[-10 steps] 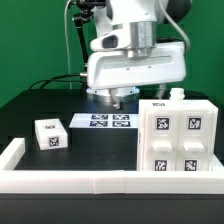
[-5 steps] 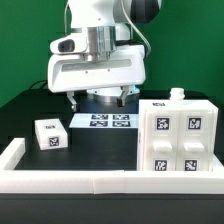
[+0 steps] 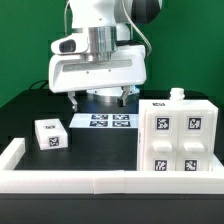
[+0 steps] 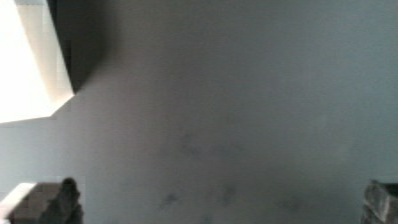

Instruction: Assemble cabinet

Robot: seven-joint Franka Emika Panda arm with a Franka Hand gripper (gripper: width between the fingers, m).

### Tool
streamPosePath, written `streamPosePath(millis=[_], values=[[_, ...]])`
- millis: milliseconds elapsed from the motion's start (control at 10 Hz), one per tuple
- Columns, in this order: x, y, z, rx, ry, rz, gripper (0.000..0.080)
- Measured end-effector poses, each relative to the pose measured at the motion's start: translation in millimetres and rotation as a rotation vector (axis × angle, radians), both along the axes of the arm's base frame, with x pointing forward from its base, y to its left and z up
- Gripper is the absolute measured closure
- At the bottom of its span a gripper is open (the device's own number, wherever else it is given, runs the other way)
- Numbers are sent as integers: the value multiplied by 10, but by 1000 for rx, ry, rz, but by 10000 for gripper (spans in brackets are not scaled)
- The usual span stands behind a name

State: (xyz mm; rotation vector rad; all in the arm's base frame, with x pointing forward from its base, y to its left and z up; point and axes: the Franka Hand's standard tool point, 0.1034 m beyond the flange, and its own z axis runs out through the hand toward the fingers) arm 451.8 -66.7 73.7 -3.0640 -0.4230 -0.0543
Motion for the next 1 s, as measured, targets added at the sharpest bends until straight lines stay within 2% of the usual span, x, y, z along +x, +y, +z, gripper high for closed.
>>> streamPosePath(millis=[200, 500, 1000], values=[[-161, -476, -60, -9, 11, 63, 2], [-270, -903, -220, -11, 21, 118, 2], [-257, -925, -385, -10, 26, 128, 2]])
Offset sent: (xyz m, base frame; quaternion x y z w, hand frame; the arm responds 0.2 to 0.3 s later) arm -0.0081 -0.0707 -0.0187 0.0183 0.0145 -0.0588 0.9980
